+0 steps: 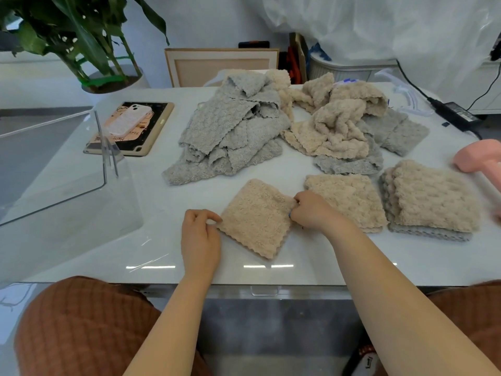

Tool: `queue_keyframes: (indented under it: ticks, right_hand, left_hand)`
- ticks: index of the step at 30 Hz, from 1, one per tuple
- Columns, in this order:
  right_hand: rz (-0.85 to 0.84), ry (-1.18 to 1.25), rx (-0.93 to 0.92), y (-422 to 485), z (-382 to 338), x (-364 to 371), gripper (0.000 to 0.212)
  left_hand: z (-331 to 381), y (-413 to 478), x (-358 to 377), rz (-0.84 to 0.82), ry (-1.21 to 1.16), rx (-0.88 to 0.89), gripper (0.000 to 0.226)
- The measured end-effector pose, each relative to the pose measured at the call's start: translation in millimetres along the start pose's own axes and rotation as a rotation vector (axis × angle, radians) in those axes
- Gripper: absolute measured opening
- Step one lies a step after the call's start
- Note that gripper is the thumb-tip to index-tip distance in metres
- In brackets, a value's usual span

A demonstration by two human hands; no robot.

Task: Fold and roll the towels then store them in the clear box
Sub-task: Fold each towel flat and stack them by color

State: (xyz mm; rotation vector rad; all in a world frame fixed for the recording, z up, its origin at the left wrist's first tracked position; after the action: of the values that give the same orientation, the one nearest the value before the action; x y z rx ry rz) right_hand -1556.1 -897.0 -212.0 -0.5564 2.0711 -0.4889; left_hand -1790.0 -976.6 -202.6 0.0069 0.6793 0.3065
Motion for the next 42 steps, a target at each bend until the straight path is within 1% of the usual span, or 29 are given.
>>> queue_keyframes:
  ticks: [1, 2, 4, 5, 6, 7, 9, 11, 12, 13, 15, 16, 17, 18, 20, 21, 23, 25, 26, 27, 29, 31, 32, 34, 36, 38, 40, 42]
  right_hand:
    - [-0.008, -0.003, 0.016, 0, 0, 1, 0.011]
    - [-0.015, -0.001, 0.028, 0, 2, 2, 0.018]
    - [-0.023, 0.013, 0.023, -1, 2, 4, 0.021]
    - [-0.025, 0.025, 0.015, -2, 2, 6, 0.018]
    - [-0.030, 0.064, 0.002, -3, 2, 8, 0.013]
    - [-0.048, 0.136, -0.016, -5, 2, 10, 0.011]
    - [-0.118, 0.335, -0.044, -9, 1, 13, 0.022]
    - [-0.193, 0.509, -0.067, -15, 0, 17, 0.039]
    - [-0.190, 0.555, -0.080, -15, 0, 17, 0.044]
    - [-0.145, 0.576, -0.109, -16, 1, 14, 0.044]
    - [0.024, 0.567, -0.213, -18, 4, 3, 0.031]
    - [0.116, 0.570, -0.262, -21, 8, -5, 0.025]
    - [0.188, 0.593, -0.306, -26, 12, -10, 0.022]
    - [0.255, 0.620, -0.347, -32, 17, -18, 0.024]
    - [0.401, 0.629, -0.394, -52, 30, -40, 0.034]
    - [0.477, 0.615, -0.400, -63, 38, -52, 0.038]
    - [0.621, 0.548, -0.382, -83, 58, -77, 0.043]
    - [0.730, 0.459, -0.330, -94, 79, -100, 0.048]
    - [0.741, 0.418, -0.293, -94, 90, -108, 0.051]
    - [0.710, 0.384, -0.248, -89, 100, -109, 0.055]
    - [0.555, 0.248, -0.132, -71, 116, -97, 0.057]
    - [0.416, 0.086, -0.067, -54, 123, -74, 0.054]
    - [0.395, 0.060, -0.058, -51, 124, -67, 0.053]
    - [0.400, 0.055, -0.038, -48, 124, -66, 0.053]
    - [0.392, 0.042, -0.009, -45, 124, -68, 0.056]
    - [0.391, 0.045, -0.015, -45, 121, -70, 0.057]
    - [0.442, 0.048, -0.017, -51, 121, -77, 0.058]
    - [0.516, 0.014, 0.002, -58, 123, -83, 0.059]
  left_hand:
    - [0, 3, -1, 0.013, 0.016, -0.063, 0.019]
    - [-3, 7, 3, -0.022, 0.066, -0.149, 0.020]
    - [-9, 14, 18, -0.207, 0.295, -0.295, 0.047]
    - [-9, 15, 23, -0.288, 0.387, -0.316, 0.052]
    - [-10, 17, 26, -0.328, 0.413, -0.324, 0.051]
    - [-9, 20, 27, -0.334, 0.362, -0.318, 0.046]
    - [-6, 21, 27, -0.328, 0.067, -0.304, 0.039]
    - [-2, 20, 30, -0.303, -0.355, -0.331, 0.039]
    - [-1, 19, 35, -0.298, -0.586, -0.370, 0.039]
    - [2, 18, 43, -0.330, -0.802, -0.419, 0.040]
    - [16, 17, 62, -0.412, -1.159, -0.448, 0.046]
    - [26, 18, 71, -0.421, -1.251, -0.445, 0.050]
    - [33, 18, 78, -0.409, -1.279, -0.441, 0.050]
    - [42, 20, 85, -0.385, -1.250, -0.432, 0.048]
    - [66, 26, 102, -0.351, -1.074, -0.374, 0.042]
    - [82, 32, 109, -0.346, -0.958, -0.316, 0.040]
    - [124, 46, 124, -0.352, -0.680, -0.140, 0.039]
    - [159, 55, 141, -0.374, -0.447, 0.012, 0.038]
    - [169, 56, 154, -0.399, -0.377, 0.042, 0.038]
    - [170, 55, 165, -0.429, -0.325, 0.040, 0.039]
    - [159, 49, 185, -0.465, -0.227, 0.001, 0.041]
    - [144, 41, 191, -0.422, -0.155, 0.014, 0.045]
    - [140, 36, 190, -0.387, -0.139, 0.041, 0.047]
    - [136, 32, 185, -0.323, -0.107, 0.057, 0.057]
    - [125, 30, 182, -0.293, -0.053, -0.048, 0.064]
    - [119, 28, 190, -0.364, -0.002, -0.131, 0.057]
    - [126, 27, 204, -0.464, -0.038, -0.121, 0.044]
    - [131, 28, 213, -0.516, -0.102, -0.109, 0.038]
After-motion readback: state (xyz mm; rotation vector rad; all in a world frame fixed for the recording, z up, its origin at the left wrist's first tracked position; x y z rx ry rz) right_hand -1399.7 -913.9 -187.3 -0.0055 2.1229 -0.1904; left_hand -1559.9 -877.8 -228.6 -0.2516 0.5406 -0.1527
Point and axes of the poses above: each hand's wrist, its own y-axis towards the middle knuckle, its own x-axis out of the palm, z = x × y, the point moved 9 cm from there along y, towards the middle knuckle, and after that the axes turned 10 degrees about -z, right-handed, at the moved point
